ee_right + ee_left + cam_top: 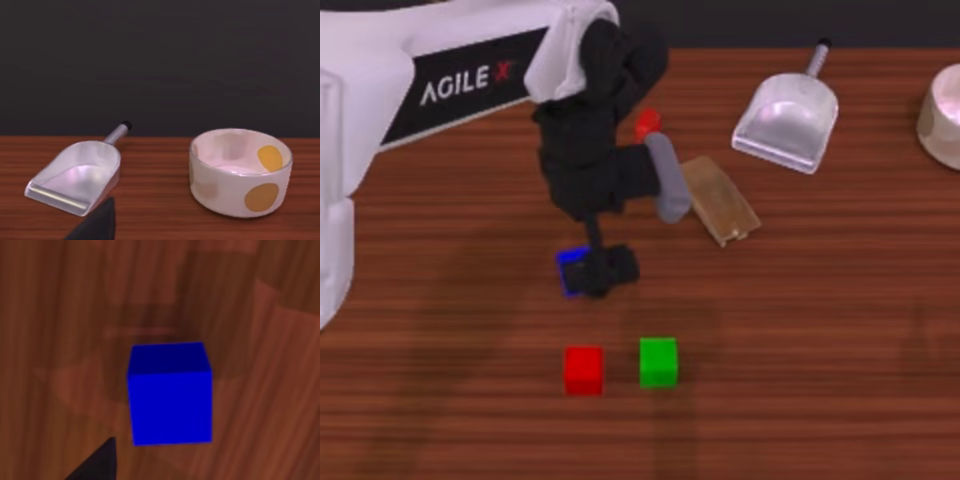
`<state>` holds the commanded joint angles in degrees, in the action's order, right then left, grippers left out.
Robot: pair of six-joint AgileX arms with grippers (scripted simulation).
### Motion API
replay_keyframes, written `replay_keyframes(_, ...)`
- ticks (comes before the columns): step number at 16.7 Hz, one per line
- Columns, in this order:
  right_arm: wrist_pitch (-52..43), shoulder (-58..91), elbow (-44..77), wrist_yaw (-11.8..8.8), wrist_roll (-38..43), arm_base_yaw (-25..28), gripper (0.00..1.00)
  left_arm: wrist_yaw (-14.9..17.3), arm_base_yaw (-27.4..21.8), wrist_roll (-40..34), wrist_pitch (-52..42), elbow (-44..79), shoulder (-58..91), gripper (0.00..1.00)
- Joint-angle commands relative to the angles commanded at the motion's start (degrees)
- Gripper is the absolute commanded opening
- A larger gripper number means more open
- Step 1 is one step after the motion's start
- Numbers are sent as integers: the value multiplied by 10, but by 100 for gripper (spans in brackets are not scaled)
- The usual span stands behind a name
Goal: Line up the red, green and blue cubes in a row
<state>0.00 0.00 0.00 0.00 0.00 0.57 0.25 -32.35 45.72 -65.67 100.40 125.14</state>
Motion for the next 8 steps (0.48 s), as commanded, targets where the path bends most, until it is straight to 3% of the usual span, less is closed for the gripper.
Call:
replay_keyframes(3,0,0,0,0,0,0,100,0,41,4,-6,35,26,100)
replay_keyframes(8,0,0,0,0,0,0,100,-1,42,4,-3,34,26,100)
